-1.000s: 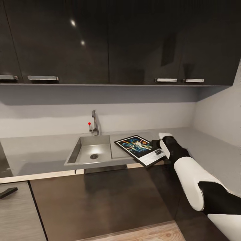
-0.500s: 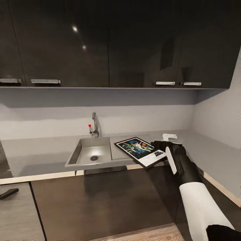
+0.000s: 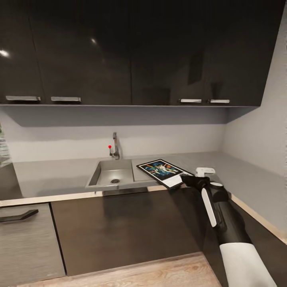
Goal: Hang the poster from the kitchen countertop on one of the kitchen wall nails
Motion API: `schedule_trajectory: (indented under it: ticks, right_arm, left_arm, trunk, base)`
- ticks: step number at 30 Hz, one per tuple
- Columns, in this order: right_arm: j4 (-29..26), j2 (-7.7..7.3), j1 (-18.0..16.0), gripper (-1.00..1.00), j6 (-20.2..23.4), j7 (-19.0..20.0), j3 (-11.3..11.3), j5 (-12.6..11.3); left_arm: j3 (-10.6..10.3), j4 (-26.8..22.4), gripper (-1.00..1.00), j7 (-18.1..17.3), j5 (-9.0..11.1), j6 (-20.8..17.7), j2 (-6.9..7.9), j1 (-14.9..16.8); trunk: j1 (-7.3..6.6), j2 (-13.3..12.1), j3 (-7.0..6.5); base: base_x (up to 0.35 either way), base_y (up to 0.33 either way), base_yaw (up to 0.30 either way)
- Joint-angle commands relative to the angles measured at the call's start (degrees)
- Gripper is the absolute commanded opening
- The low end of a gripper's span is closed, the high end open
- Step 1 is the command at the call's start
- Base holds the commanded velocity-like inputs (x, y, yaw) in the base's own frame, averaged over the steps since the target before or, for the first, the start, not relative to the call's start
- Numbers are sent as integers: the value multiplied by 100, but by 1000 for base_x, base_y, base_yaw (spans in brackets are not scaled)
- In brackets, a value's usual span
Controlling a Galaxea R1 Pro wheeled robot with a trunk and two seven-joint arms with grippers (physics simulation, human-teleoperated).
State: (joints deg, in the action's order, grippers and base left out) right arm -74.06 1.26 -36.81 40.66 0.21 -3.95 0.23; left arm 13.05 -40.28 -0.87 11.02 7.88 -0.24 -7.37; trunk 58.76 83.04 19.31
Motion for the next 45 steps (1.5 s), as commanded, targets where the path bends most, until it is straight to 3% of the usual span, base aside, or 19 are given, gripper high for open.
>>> schedule_trajectory:
  ticks: [1, 6, 7, 9, 10, 14, 15, 18, 22, 25, 27, 28, 32, 33, 36, 37, 39, 40, 45]
  right_arm:
    - [-15, 6, 6, 100, -11, 3, -9, 3]
    - [-48, 6, 257, 100, -279, 6, 107, 3]
    - [-54, 6, 664, 100, -682, 5, 323, 1]
    - [-55, 6, 904, 100, -942, 5, 367, -11]
    - [-49, 16, 1402, 100, -1295, 9, 407, -128]
    - [54, 39, 1865, 100, -1695, 106, 427, -376]
    - [147, 43, 2036, 100, -1910, 205, 432, -442]
    - [321, 46, 2252, 100, -2289, 387, 435, -499]
    - [760, 39, 2605, 100, -3104, 687, 432, -537]
    - [953, 36, 2776, 100, -3487, 757, 430, -532]
    - [1234, 29, 2995, 100, -3972, 801, 425, -524]
    - [1434, 25, 3089, 100, -4218, 812, 424, -519]
    - [1855, 12, 3199, 100, -4625, 823, 417, -510]
    - [2075, 2, 3227, 100, -4803, 826, 413, -508]
    - [2382, -9, 3251, 100, -5061, 829, 409, -503]
    - [2554, -13, 3260, 100, -5232, 829, 406, -501]
    - [2679, -16, 3271, 100, -5386, 830, 405, -500]
    - [2766, -21, 3284, 100, -5509, 830, 405, -496]
    - [2891, -34, 3405, 100, -5693, 826, 392, -496]
  left_arm:
    - [5, -6, 100, -9, 48, 6, -2, -1]
    - [5, -6, 100, -9, 49, 6, -2, -1]
    - [2, -20, 100, -23, 51, 5, -2, -1]
    - [-7, -37, 100, -31, 54, 4, -6, -1]
    - [-27, -85, 100, -248, 57, -12, -17, -1]
    - [-35, -166, 100, -881, 59, -51, -25, -1]
    - [-36, -314, 100, -1169, 62, -77, -26, -1]
    - [-38, -644, 100, -1535, 68, -219, -26, -1]
    - [-39, -1586, 100, -1993, 225, -1217, -33, -1]
    - [-43, -2128, 100, -2122, 367, -1759, -39, -1]
    - [-48, -2801, 100, -2207, 733, -2260, -43, 12]
    - [-51, -3037, 100, -2229, 1082, -2542, -44, 84]
    - [-63, -3239, 100, -2244, 1803, -3165, -49, 454]
    - [-88, -3232, 100, -2241, 2104, -3446, -79, 704]
    - [-159, -3089, 100, -2233, 2402, -3726, -183, 1147]
    - [-220, -2928, 100, -2230, 2518, -3833, -314, 1484]
    - [-263, -2718, 100, -2228, 2594, -3901, -464, 1801]
    - [-290, -2452, 100, -2233, 2646, -3944, -617, 2078]
    - [-325, -1549, 100, -2269, 2777, -3964, -976, 2790]
  trunk:
    - [-3, 4, 5]
    - [-3, 4, 5]
    - [-3, 4, 5]
    - [-3, 4, 5]
    - [-3, 4, 5]
    - [-3, 4, 5]
    - [-3, 4, 5]
    - [-3, 4, 5]
    - [-3, 4, 5]
    - [-3, 4, 5]
    - [-3, 4, 5]
    - [-3, 4, 5]
    - [-3, 4, 5]
    - [-3, 4, 5]
    - [-3, 4, 5]
    - [-3, 4, 5]
    - [-3, 4, 5]
    - [-3, 4, 5]
    - [-3, 4, 5]
  base:
    - [-336, 0, 0]
    - [-313, 0, 0]
    - [-63, 0, 0]
    - [-36, 0, 0]
    - [-11, 0, 0]
    - [-5, 0, 0]
    - [-2, 0, 0]
    - [-1, 0, 0]
    - [0, 0, 0]
    - [0, 0, 0]
    - [0, 0, 0]
    - [0, 0, 0]
    - [0, 0, 0]
    - [0, 0, 0]
    - [0, 0, 0]
    - [0, 0, 0]
    - [0, 0, 0]
    - [0, 0, 0]
    - [0, 0, 0]
